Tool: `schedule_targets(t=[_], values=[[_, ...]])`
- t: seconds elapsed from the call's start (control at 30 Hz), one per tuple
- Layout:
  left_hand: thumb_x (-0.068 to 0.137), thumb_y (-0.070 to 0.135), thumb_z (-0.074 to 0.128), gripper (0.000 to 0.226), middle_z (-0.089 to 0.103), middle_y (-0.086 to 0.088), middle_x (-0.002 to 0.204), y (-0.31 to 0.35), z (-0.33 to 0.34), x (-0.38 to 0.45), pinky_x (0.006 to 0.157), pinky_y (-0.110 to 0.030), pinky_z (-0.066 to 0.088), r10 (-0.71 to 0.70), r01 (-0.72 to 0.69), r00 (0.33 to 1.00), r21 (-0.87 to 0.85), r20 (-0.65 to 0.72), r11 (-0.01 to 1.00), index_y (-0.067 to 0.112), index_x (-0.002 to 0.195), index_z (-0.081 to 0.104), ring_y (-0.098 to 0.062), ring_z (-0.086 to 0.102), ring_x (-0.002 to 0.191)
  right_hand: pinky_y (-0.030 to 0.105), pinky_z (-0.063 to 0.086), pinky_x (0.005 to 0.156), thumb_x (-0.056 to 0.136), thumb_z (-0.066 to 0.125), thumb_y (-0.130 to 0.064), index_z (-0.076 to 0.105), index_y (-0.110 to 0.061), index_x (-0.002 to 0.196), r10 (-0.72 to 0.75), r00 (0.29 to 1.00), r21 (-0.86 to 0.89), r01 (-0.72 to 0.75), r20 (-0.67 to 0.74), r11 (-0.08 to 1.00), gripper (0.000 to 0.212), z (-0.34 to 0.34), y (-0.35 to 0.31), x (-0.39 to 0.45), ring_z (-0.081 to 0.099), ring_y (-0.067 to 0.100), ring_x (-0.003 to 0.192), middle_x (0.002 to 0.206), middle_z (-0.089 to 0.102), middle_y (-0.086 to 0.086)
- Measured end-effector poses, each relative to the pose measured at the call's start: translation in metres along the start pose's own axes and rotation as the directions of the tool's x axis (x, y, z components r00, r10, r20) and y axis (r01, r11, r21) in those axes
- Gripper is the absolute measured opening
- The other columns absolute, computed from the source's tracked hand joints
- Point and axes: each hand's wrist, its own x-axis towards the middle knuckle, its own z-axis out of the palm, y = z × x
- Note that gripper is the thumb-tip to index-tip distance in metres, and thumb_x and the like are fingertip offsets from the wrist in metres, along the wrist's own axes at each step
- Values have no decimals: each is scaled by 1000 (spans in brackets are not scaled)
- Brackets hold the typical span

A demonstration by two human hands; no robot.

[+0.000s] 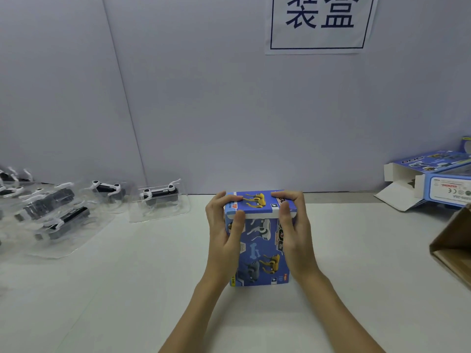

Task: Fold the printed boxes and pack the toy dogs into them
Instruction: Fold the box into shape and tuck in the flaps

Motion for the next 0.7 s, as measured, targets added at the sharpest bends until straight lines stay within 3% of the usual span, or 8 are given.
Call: schedule_targets(t=[0.07, 0.13, 0.23, 0.43, 0.57, 0.63, 0.7], values=[[99, 60, 55, 37, 57, -1, 133, 2, 2, -1, 80, -43, 64, -28, 30, 999, -77, 23, 997, 34, 125, 54, -34, 65, 123, 60, 60, 61, 99, 47, -60, 55, -36, 119, -9, 1000, -27, 9, 2, 1000, 33, 2, 1, -2, 72, 36, 93, 113, 69, -5], [101, 55, 54, 34, 62, 1, 125, 2, 2, -1, 73, -36, 64, -32, 37, 998, -106, 48, 994, 32, 126, 52, -32, 71, 111, 45, 64, 63, 95, 50, -70, 55, -35, 121, -9, 1000, -22, 9, -5, 1000, 44, 2, 2, -1, 72, 32, 106, 122, 66, 1], [103, 50, 52, 30, 63, 1, 124, -1, 1, 0, 72, -34, 63, -28, 33, 998, -103, 52, 994, 31, 126, 52, -32, 72, 110, 34, 63, 66, 91, 52, -76, 55, -37, 121, -3, 1000, -34, 3, -11, 999, 50, 3, 5, 1, 69, 30, 115, 129, 63, 4], [106, 47, 48, 25, 65, 5, 123, -5, -1, 3, 73, -36, 64, -23, 26, 999, -63, 42, 998, 33, 126, 52, -31, 72, 108, 35, 64, 67, 88, 52, -80, 55, -38, 122, -14, 1000, -74, 13, -16, 997, 53, 1, 10, 4, 68, 30, 117, 131, 62, 10], [100, 60, 55, 43, 67, -2, 126, -2, -1, 1, 76, -40, 64, -67, 71, 996, -76, 52, 995, 33, 134, 48, -33, 73, 109, 35, 64, 66, 90, 49, -78, 54, -37, 124, -18, 1000, -61, 17, -7, 998, 53, 2, 10, 3, 70, 30, 115, 129, 64, 9], [98, 60, 57, 53, 61, 6, 137, -3, 2, -2, 84, -44, 64, -55, 55, 998, 2, 2, 998, 33, 141, 43, -28, 69, 118, 39, 64, 69, 95, 46, -73, 53, -36, 124, -42, 998, -101, 38, -40, 994, 47, 2, 9, 1, 71, 27, 111, 125, 66, 6], [97, 56, 61, 57, 50, 16, 143, -5, 2, -3, 99, -40, 57, 51, -22, 993, 245, -111, 969, 34, 145, 40, -18, 57, 131, 34, 60, 66, 101, 42, -64, 53, -37, 122, -89, 988, -162, 68, -123, 984, 36, 2, 8, 1, 74, 17, 93, 108, 71, -4]])
